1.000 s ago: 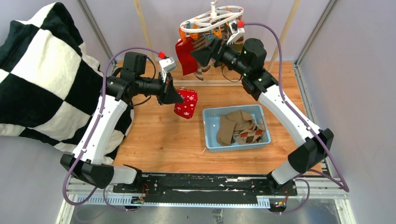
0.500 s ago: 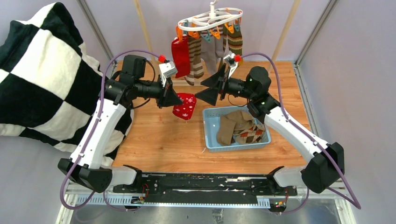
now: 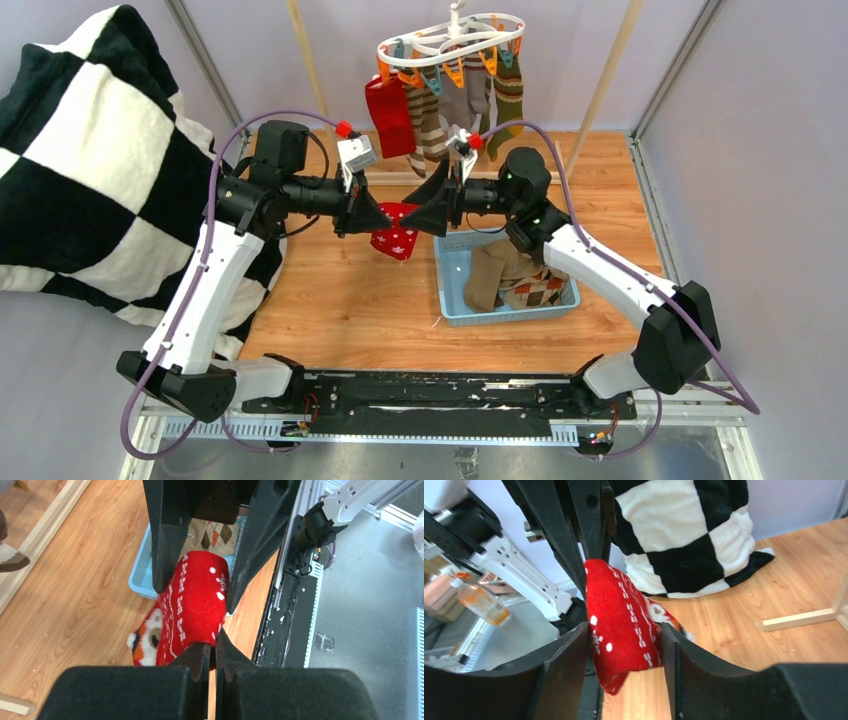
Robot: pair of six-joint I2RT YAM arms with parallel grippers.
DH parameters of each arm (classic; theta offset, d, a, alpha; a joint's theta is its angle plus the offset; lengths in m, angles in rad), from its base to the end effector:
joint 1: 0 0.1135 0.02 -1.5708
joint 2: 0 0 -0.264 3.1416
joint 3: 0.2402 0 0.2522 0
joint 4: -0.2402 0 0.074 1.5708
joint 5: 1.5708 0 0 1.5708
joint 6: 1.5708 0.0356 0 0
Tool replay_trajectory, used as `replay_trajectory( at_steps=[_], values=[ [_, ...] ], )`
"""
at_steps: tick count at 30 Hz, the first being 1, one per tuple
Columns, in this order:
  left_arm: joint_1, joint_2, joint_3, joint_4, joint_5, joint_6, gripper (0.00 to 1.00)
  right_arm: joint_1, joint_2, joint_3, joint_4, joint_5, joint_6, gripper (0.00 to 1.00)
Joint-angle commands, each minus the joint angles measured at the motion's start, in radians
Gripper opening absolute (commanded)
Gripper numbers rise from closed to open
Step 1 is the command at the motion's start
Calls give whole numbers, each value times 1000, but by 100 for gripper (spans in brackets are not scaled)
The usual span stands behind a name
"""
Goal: Remove the socks clipped to the hanger
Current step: Place the sock in the bin.
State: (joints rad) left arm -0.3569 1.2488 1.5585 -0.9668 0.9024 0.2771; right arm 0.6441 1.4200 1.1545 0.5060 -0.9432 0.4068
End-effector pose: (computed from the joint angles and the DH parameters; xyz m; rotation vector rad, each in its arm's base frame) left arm 0.2034 -0.1057 0.4371 1.1090 1.8056 -1.0384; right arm 0.2423 0.2180 0.3907 -1.0312 1.2365 1.4588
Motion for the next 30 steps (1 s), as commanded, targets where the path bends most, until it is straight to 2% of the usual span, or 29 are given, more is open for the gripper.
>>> replay_trajectory(
  at_steps=[1, 2, 3, 4, 5, 6, 10, 14, 17, 21, 24, 26, 30],
  values=[
    [-8, -19, -3, 5, 17, 12, 1, 9, 0, 34, -30, -16, -27, 36],
    [-8, -18, -3, 5, 7, 8, 11, 8, -6, 40, -59, -3, -35, 19],
    [-8, -18, -3, 5, -13, 2, 42, 7, -15, 41, -104, 19, -47, 5],
    [-8, -18, -4, 5, -25, -3, 65, 7, -27, 37, -124, 44, -56, 0],
    [-8, -17, -4, 5, -48, -10, 85, 4, -44, 27, -164, 70, -67, 0],
    [-8, -17, -5, 5, -70, -14, 97, 2, -61, 14, -192, 94, -74, 0],
    [9, -15, -26, 5, -147, -22, 100, -26, -135, -62, -300, 218, -47, 0],
    [86, 10, -47, 5, -108, -61, 100, -80, -221, -206, -405, 401, 16, 0],
    [150, 34, -51, 4, -69, -90, 100, -132, -263, -314, -535, 600, 74, 0],
    [165, 24, -69, 5, -68, -81, 100, -224, -274, -428, -652, 747, 155, 0],
    [165, 13, -74, 5, -82, -90, 100, -248, -288, -456, -725, 888, 161, 2],
    [165, 11, -79, 5, -92, -104, 100, -254, -306, -448, -767, 978, 161, 10],
    [165, -1, -89, 5, -90, -104, 100, -255, -360, -402, -840, 1084, 131, 44]
  ],
)
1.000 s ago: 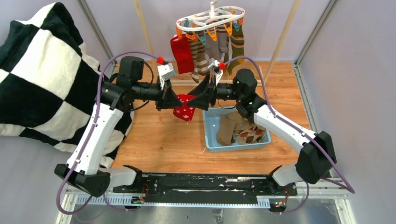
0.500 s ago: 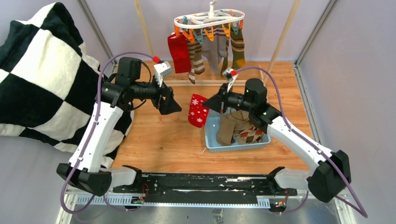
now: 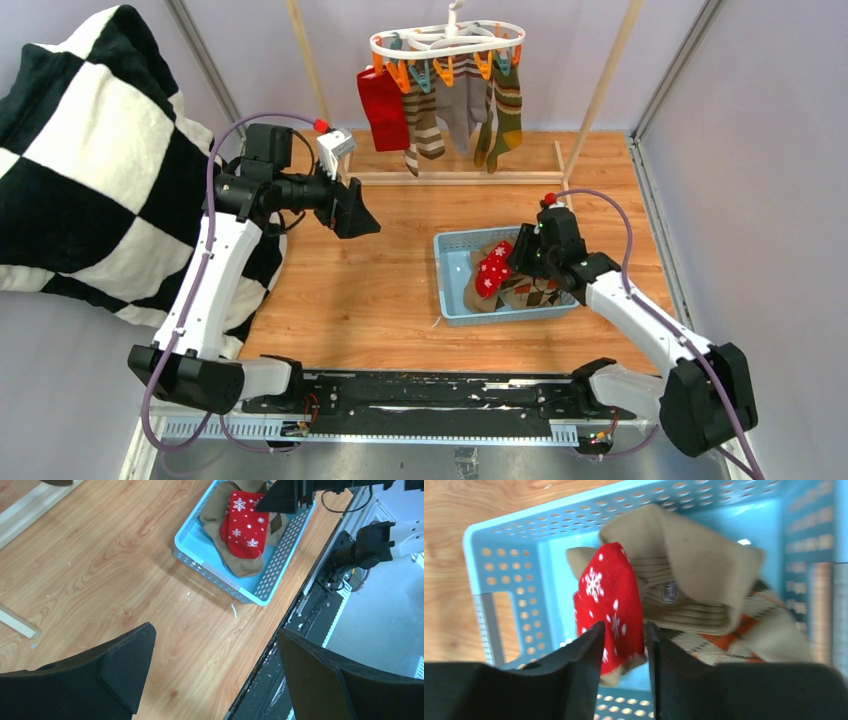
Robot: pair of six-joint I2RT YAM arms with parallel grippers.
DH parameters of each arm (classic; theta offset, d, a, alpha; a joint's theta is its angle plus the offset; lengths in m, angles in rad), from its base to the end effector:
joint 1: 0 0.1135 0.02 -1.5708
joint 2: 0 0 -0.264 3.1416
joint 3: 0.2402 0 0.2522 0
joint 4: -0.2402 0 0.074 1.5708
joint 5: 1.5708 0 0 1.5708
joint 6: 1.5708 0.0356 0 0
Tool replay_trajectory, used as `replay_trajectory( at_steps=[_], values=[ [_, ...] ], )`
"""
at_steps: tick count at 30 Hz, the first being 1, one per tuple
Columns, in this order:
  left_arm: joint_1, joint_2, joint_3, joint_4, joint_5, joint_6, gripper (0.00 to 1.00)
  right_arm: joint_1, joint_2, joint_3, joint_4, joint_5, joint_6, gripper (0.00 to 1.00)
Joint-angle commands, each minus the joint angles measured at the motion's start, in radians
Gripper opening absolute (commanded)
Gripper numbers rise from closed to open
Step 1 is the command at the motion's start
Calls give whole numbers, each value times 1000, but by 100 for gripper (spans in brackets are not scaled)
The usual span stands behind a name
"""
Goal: Remove the socks clipped to the hanger
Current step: Place the sock in the bin.
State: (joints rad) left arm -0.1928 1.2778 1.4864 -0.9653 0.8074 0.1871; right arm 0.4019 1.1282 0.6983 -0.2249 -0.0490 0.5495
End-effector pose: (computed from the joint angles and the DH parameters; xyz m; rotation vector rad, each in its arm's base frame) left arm 0.2333 -0.0717 0.4080 0.8036 2.0591 -0.9312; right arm 0.2216 0.0961 0.2378 0.1411 2.2824 0.5660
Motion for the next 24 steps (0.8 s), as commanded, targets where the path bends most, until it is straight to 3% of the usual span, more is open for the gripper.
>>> replay_trajectory(
  at_steps=[1, 4, 7, 12, 19, 21, 24],
  values=[
    [1, -30, -16, 4, 1, -14, 100, -12, -81, 68, -123, 202, -28, 51],
    [1, -30, -17, 4, -5, -14, 100, -9, -116, 104, -141, 200, -69, 62],
    [1, -30, -21, 4, -19, -11, 100, -5, -126, 115, -131, 147, -73, 61],
    [2, -33, -20, 4, -36, -7, 100, -6, -49, 61, 34, -134, 23, 44],
    [20, -37, -9, 4, -44, -11, 100, -65, 122, -47, 126, -168, 137, 27],
    [30, -34, -7, 4, -49, -9, 100, -73, 151, -71, 112, -124, 159, 28],
    [52, -28, -9, 4, -48, -5, 100, -27, 137, -93, 96, -22, 166, 40]
  ],
)
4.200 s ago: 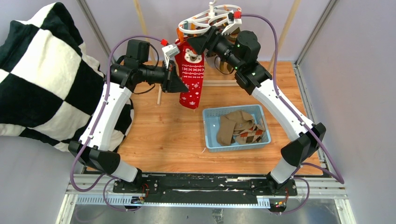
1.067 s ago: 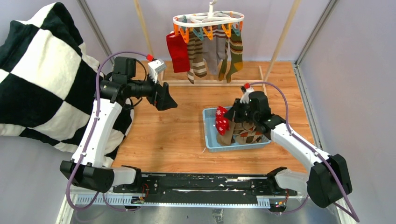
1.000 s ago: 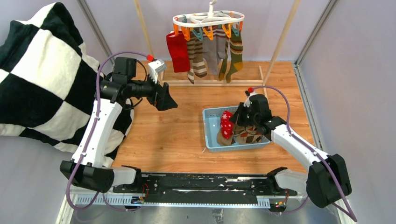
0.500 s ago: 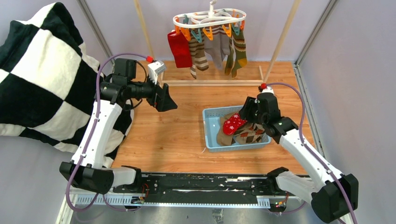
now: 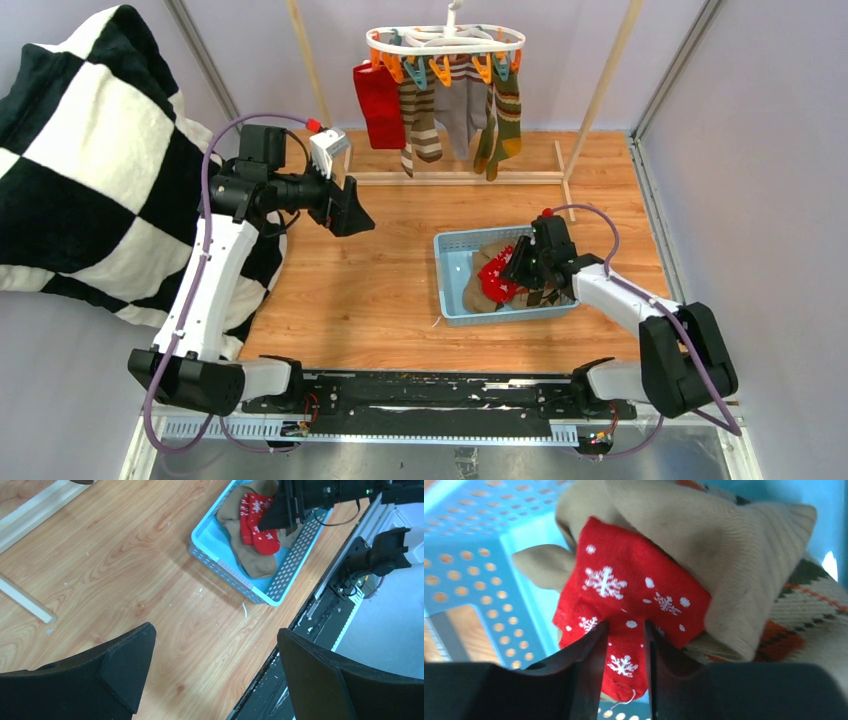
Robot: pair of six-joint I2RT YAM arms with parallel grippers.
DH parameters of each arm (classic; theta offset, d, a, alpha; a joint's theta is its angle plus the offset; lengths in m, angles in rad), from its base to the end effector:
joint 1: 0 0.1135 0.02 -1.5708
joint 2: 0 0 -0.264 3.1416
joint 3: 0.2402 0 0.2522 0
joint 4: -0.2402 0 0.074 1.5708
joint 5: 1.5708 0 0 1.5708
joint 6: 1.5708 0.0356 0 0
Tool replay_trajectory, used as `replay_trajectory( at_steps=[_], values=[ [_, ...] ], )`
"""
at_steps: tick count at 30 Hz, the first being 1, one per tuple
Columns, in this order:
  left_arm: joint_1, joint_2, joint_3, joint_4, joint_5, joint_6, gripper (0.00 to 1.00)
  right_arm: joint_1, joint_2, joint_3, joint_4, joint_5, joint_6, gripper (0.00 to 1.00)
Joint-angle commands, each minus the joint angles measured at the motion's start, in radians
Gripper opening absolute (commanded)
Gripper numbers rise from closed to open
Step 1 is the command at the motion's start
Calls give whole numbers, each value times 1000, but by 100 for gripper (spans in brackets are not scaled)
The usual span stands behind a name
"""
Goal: Remove the socks clipped to the hanger
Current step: Place the sock in the bin, then remove the sock from the hanger.
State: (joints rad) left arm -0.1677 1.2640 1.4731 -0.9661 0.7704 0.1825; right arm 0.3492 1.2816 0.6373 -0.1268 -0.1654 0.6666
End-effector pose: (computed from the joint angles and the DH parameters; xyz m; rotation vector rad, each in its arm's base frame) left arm 0.2323 -0.0645 0.4063 0.7563 2.0843 -0.8786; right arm 0.2375 0.0927 0.1913 0.3005 2.4172 0.6766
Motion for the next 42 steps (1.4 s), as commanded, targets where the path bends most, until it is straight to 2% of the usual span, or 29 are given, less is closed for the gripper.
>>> replay_trajectory(
  at_steps=[1, 5, 8, 11, 14, 19, 22, 30, 36, 42],
  values=[
    [35, -11, 3, 4, -10, 1, 100, 68, -34, -18, -12, 144, 35, 46],
    [102, 12, 12, 11, 8, -30, 100, 217, -117, 107, -86, 378, -69, 63],
    [159, 33, 24, 12, 38, -52, 100, 255, -148, 179, -24, 412, -140, 70],
    [200, 35, 22, 12, 33, -54, 100, 266, -113, 254, 130, 322, -229, 74],
    [205, 29, 16, 12, 6, -67, 100, 268, -3, 384, 281, 141, -328, 75],
    [208, 14, 0, 12, -18, -94, 100, 284, 249, 687, 342, -1, -425, 77],
    [214, -8, -20, 12, -24, -93, 100, 290, 371, 790, 470, -68, -435, 78],
    [217, -59, -44, 12, -52, -91, 100, 308, 629, 1055, 573, -122, -502, 79],
    [218, -85, -57, 12, -33, -98, 100, 304, 743, 1161, 621, -101, -548, 81],
    [218, -99, -67, 12, -27, -95, 100, 293, 836, 1258, 667, -118, -525, 83]
  ],
)
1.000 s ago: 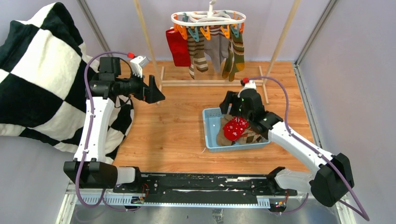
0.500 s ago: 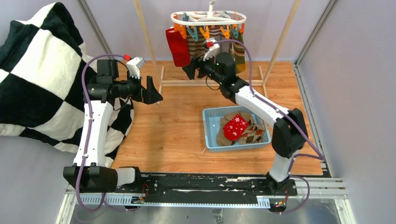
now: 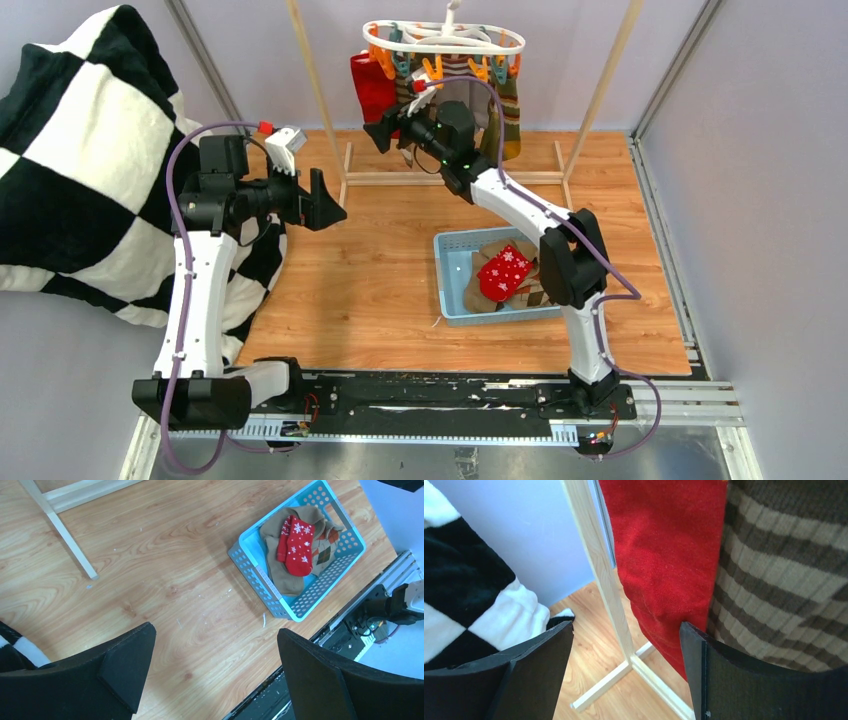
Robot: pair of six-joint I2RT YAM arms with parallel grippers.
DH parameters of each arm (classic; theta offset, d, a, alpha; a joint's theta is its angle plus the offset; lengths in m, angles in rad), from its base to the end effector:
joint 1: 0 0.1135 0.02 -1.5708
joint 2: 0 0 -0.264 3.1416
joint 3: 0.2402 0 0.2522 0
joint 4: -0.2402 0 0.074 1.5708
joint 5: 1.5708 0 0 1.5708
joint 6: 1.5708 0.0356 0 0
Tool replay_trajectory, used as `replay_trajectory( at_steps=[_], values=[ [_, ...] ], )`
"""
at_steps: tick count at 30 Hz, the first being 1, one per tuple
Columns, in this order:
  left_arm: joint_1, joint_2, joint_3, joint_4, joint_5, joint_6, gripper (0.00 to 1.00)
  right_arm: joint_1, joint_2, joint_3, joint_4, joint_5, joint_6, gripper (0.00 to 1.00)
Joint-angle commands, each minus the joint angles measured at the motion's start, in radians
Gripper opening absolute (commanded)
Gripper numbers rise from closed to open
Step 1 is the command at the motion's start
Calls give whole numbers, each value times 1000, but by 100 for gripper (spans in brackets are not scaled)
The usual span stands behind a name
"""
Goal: Remove the socks clipped to the hanger
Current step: Remove the sock from the hanger.
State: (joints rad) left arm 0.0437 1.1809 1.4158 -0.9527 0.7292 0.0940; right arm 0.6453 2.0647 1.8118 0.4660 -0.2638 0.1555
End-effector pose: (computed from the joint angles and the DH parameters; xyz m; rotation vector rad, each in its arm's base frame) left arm 0.2205 -0.0141 0.4069 0.4256 2.1338 -0.7493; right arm 0.3965 0.3101 0.3657 -0.5621 1.3008 0.8464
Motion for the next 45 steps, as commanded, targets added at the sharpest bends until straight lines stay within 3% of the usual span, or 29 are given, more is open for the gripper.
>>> replay_trajectory(
  at_steps=[1, 8, 23, 35, 41, 45],
  values=[
    [6, -14, -8, -1, 16, -10, 100, -4, 68, 102, 78, -19, -14, 83],
    [7, -44, -2, -1, 22, -10, 100, -5, 48, 11, 202, 106, -46, 87],
    [7, -11, 7, -1, 57, -10, 100, -55, -38, -143, 282, 177, -57, 89],
    [6, -22, 9, -2, 72, -10, 100, -55, 147, 145, 217, 187, -40, 90],
    [7, -22, 17, -1, 73, -12, 99, -55, 307, 446, 149, 122, 36, 78],
    [7, -35, 19, -2, 72, -5, 99, -54, 324, 463, 183, 30, 116, 52]
  ],
)
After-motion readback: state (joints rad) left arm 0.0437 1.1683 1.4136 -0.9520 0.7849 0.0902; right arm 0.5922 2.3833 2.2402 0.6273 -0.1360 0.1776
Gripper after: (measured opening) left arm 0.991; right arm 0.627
